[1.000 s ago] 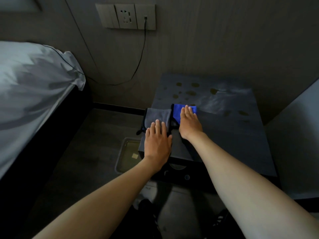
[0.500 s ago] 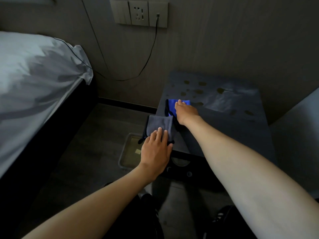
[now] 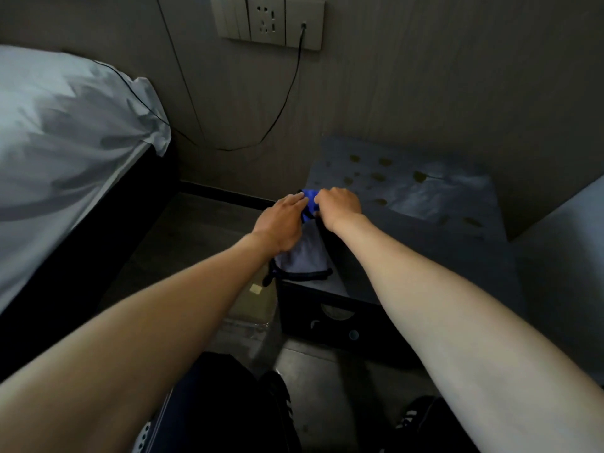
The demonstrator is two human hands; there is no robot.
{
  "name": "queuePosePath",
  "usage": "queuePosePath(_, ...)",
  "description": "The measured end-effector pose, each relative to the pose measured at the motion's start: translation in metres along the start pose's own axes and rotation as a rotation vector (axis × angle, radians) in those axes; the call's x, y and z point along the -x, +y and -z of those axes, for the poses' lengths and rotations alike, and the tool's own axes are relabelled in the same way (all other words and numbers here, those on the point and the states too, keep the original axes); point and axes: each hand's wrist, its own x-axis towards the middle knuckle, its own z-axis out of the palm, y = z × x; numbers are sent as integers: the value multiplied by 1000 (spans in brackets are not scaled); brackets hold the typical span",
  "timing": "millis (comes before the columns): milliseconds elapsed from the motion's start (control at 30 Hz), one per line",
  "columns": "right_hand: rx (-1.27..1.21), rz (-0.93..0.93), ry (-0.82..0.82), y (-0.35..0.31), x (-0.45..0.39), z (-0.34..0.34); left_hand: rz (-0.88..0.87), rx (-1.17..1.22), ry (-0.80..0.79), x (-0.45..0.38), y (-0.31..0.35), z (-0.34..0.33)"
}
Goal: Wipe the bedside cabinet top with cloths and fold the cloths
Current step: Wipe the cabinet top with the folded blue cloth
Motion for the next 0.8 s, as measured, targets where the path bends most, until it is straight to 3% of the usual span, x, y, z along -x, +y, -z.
queuePosePath(233,-21,-4,50,-7,-10,-4,-34,19,-61,-17,-10,5)
queuePosePath(433,-76,-9,69,1,-11,-17,-99,-168,-147,-37,-13,10)
queuePosePath(800,-211,-61,78,66,6,-42,-120,-281,-189,-80,60,-13)
